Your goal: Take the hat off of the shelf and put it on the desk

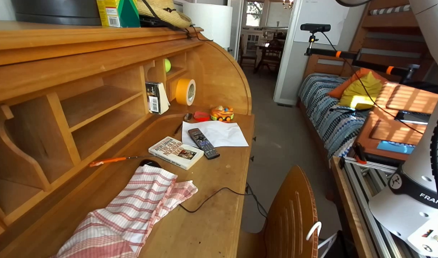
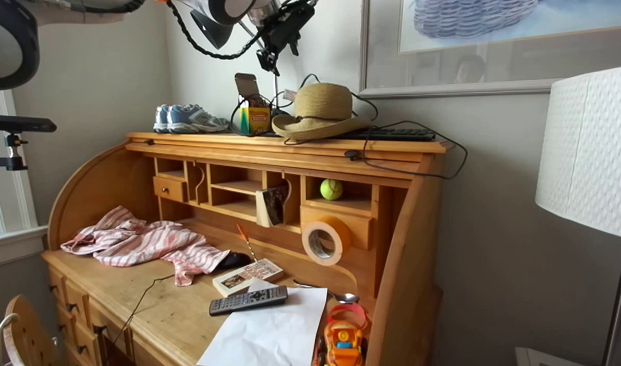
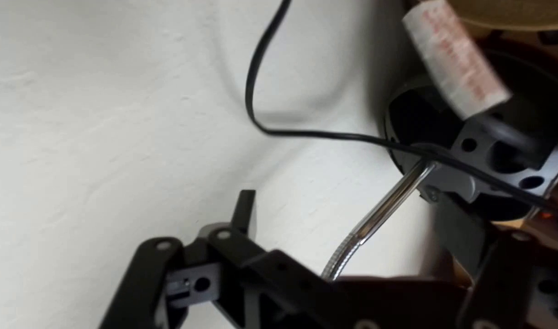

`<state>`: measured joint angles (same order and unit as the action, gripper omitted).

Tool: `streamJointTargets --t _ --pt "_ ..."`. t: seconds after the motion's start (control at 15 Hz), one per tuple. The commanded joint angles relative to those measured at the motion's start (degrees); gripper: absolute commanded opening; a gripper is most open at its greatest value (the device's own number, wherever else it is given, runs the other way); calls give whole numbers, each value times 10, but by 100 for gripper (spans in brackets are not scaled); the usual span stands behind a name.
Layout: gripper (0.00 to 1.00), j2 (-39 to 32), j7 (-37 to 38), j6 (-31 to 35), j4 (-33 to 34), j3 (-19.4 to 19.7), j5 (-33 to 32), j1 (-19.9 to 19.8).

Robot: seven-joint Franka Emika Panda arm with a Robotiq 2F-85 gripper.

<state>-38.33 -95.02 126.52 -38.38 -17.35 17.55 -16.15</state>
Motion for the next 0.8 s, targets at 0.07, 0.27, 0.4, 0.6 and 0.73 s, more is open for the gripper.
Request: streamJointTargets --t 0.07,0.27,0.4,0.6,0.73 --pt "100 14 47 -5 29 24 -33 18" --pt "100 23 63 14 43 27 -35 23" --pt "100 32 96 51 47 62 -71 30" --pt "100 49 140 59 41 114 -129 28" --pt "100 59 173 38 33 153 -168 31"
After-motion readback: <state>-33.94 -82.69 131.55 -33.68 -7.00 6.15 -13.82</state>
